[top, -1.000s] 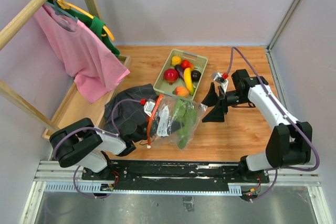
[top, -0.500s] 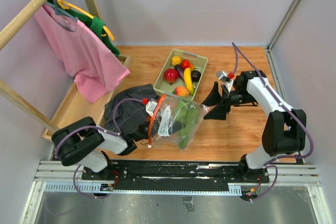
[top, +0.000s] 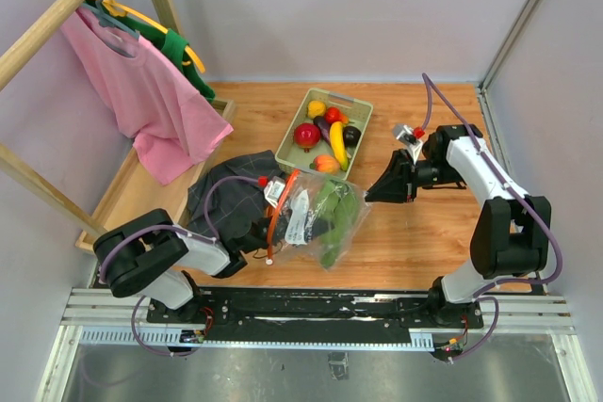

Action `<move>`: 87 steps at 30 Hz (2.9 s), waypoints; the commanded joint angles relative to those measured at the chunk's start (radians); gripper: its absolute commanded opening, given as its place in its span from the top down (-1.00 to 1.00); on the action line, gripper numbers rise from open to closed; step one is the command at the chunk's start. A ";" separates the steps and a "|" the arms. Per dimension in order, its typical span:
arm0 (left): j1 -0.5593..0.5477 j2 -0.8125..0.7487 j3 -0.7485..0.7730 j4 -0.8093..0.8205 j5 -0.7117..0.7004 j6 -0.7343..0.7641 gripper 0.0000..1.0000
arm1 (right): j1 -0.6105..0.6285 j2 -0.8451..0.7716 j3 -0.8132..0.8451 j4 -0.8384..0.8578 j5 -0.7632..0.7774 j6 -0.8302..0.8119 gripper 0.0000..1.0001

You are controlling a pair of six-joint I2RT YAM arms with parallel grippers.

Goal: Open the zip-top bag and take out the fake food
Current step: Pick up the fake vegetable from the zipper food storage bag.

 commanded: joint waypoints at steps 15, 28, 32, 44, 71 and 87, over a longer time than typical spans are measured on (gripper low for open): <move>0.089 -0.126 -0.241 0.235 -0.096 -0.093 0.99 | -0.155 -0.076 -0.031 0.104 0.083 0.121 0.99; 0.094 -0.392 -0.088 -0.267 0.092 0.189 0.99 | -0.095 -0.549 -0.273 0.887 0.306 0.570 -0.97; 0.094 -0.482 -0.027 -0.475 0.103 0.353 0.99 | -0.054 -0.464 -0.149 0.619 0.141 0.363 -0.98; 0.094 -0.546 0.055 -0.626 0.147 0.487 0.99 | 0.223 -0.424 -0.102 0.842 0.373 0.717 -0.69; 0.095 -0.800 -0.070 -0.580 0.019 0.397 0.99 | 0.219 -0.471 -0.295 1.023 0.485 0.805 0.99; 0.095 -0.928 -0.122 -0.667 -0.323 0.283 1.00 | 0.187 -0.484 -0.330 1.084 0.678 0.832 0.99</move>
